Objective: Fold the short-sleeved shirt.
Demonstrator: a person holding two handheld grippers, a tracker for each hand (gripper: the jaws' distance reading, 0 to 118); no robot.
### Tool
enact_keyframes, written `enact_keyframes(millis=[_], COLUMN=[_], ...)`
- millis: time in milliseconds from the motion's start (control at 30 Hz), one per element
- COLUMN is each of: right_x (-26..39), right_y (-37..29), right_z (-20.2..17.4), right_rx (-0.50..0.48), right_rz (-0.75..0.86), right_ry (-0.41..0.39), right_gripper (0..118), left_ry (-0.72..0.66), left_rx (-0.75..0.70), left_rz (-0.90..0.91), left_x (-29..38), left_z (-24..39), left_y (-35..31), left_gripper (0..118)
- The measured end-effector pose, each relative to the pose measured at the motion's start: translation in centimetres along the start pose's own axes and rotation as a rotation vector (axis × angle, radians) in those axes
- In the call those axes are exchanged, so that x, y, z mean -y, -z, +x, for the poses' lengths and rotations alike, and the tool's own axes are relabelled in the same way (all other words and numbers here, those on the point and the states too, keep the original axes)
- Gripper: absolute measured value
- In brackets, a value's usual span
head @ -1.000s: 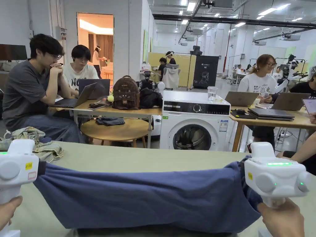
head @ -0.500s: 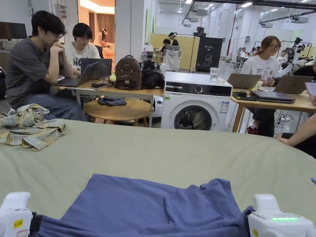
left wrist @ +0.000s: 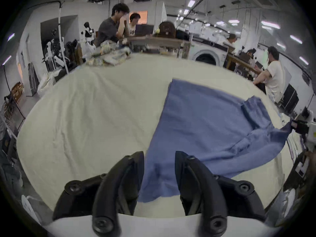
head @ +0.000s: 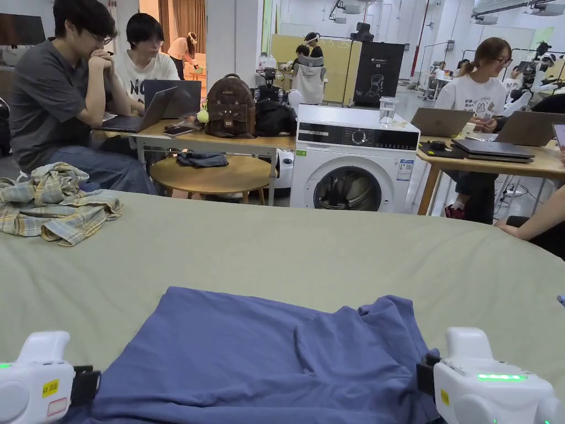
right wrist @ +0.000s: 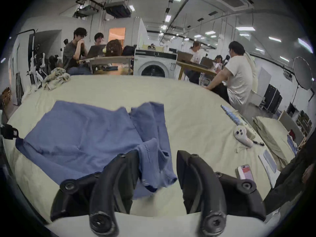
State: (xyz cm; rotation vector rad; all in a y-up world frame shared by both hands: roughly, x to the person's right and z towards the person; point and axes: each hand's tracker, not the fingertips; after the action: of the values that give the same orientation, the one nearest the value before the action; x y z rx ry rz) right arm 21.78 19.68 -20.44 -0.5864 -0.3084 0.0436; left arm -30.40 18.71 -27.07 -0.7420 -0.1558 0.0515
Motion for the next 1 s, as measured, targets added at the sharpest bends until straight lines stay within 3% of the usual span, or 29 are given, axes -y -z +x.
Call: enact_keyframes(millis=[233, 267, 300, 400, 700, 1000], right_x=[-2.1, -2.2, -2.4, -2.9, -3.8, -2.8], right_y=[-2.0, -2.4, -2.7, -3.1, -2.1, 2.1], right_z=[-4.3, -4.9, -5.4, -6.9, -9.1, -9.4], right_rx=[-0.038, -0.034, -0.041, -0.049, -0.085, -0.122], right_rz=[0.190, 0.212, 0.224, 0.263, 0.272, 0.132], right_ry=[0.053, 0.052, 0.045, 0.042, 0.079, 0.064], right_gripper=[42, 37, 24, 0, 0, 0], left_ry=[0.070, 0.061, 0.061, 0.104, 0.099, 0.092], left_rx=[0.070, 0.077, 0.074, 0.050, -0.005, 0.019], left_rz=[0.242, 0.268, 0.275, 0.306, 0.303, 0.029], left_x=[-1.2, -1.2, -1.4, -1.7, -3.2, -10.7], left_z=[4.3, 4.8, 5.4, 7.1, 8.5, 4.5], left_y=[-2.2, -2.4, -2.5, -2.5, -0.5, 9.4], left_gripper=[34, 34, 32, 2, 0, 0])
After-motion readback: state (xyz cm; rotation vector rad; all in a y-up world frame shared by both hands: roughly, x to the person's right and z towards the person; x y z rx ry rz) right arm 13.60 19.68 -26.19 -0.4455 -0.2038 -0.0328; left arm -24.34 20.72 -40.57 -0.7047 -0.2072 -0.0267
